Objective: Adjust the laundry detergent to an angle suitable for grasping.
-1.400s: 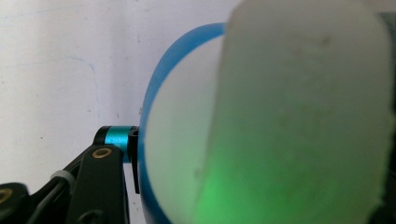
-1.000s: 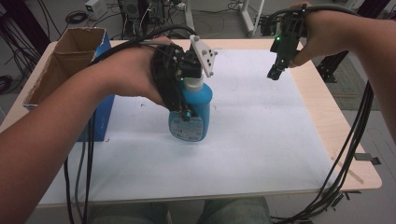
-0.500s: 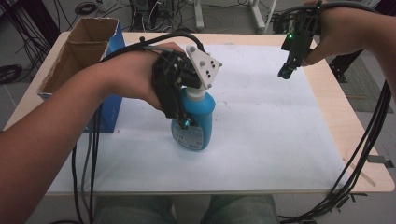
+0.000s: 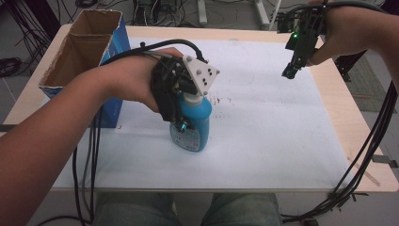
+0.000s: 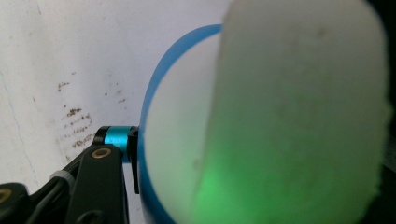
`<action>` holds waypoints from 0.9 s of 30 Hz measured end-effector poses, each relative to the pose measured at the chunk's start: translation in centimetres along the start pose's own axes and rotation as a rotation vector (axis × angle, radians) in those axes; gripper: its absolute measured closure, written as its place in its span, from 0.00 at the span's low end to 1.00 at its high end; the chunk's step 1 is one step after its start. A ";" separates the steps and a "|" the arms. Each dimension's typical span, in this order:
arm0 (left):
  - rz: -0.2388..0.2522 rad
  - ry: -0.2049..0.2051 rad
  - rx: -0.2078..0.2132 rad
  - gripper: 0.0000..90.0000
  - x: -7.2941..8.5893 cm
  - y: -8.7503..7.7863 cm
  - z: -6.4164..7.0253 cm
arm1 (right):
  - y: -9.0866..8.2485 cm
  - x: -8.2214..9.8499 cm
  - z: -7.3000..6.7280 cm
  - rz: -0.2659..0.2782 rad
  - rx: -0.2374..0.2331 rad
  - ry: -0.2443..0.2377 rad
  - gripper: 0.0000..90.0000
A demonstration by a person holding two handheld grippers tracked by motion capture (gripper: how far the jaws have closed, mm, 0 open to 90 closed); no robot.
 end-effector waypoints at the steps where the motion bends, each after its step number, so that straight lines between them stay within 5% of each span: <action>1: 0.000 0.000 0.000 0.45 0.0 0.0 0.0 | 0.0 0.0 0.0 0.000 0.000 0.000 0.02; 19: -0.001 -0.017 0.008 0.44 0.1 0.1 0.0 | 0.4 0.2 0.4 0.006 -0.009 0.007 0.02; 27: 0.002 -0.031 0.010 0.35 0.0 -0.4 0.0 | 0.4 0.1 0.3 0.012 -0.008 0.008 0.02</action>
Point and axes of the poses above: each handheld gripper's, and its own axes: y roughly forward along the jaws, x roughly out of its underside, z roughly to its right, the point moved 4 cm from there along y, roughly forward along the jaws, and after that the axes turned 5 degrees about y, right-handed, at the moved point
